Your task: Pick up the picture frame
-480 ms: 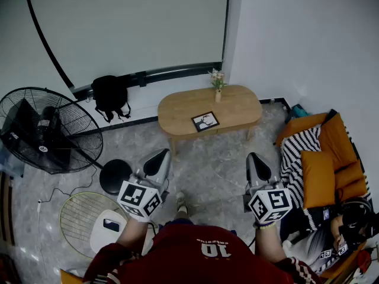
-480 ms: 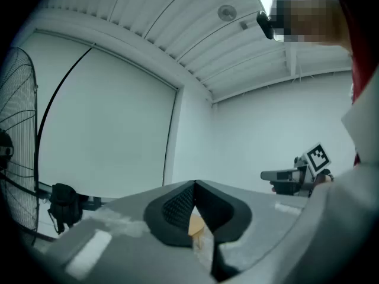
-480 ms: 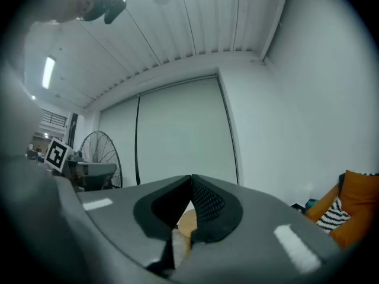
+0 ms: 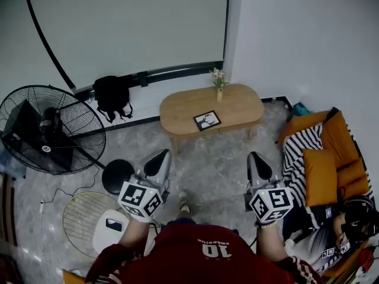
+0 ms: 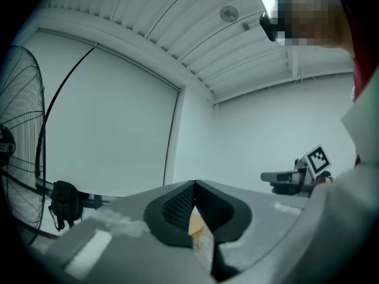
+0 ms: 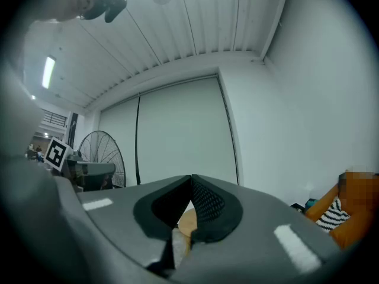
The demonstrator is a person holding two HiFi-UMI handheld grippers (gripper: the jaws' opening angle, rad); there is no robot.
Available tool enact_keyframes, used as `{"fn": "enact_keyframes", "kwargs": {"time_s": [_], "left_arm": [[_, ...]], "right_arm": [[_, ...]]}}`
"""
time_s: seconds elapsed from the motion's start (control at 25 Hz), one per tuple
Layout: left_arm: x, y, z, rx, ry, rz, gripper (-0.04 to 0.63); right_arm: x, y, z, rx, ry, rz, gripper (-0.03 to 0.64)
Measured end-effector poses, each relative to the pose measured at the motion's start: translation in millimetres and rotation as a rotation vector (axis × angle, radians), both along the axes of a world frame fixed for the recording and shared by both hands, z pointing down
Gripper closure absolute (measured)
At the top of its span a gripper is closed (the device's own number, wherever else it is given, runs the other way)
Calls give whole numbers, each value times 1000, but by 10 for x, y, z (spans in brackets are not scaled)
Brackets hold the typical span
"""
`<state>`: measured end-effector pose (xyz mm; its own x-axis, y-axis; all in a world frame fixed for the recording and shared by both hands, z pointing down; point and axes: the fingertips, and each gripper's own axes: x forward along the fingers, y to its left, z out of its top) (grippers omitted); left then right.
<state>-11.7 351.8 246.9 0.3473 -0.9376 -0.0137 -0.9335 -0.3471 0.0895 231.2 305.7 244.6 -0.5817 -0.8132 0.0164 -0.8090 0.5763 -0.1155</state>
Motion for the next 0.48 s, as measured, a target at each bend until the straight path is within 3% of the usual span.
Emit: {"fn": "enact_keyframes", "kwargs": {"time_s": [0.48], "left_arm": [[4, 28, 19, -6, 6, 9, 592]], "right_arm": [[-63, 28, 7, 4, 5, -10, 623]]}}
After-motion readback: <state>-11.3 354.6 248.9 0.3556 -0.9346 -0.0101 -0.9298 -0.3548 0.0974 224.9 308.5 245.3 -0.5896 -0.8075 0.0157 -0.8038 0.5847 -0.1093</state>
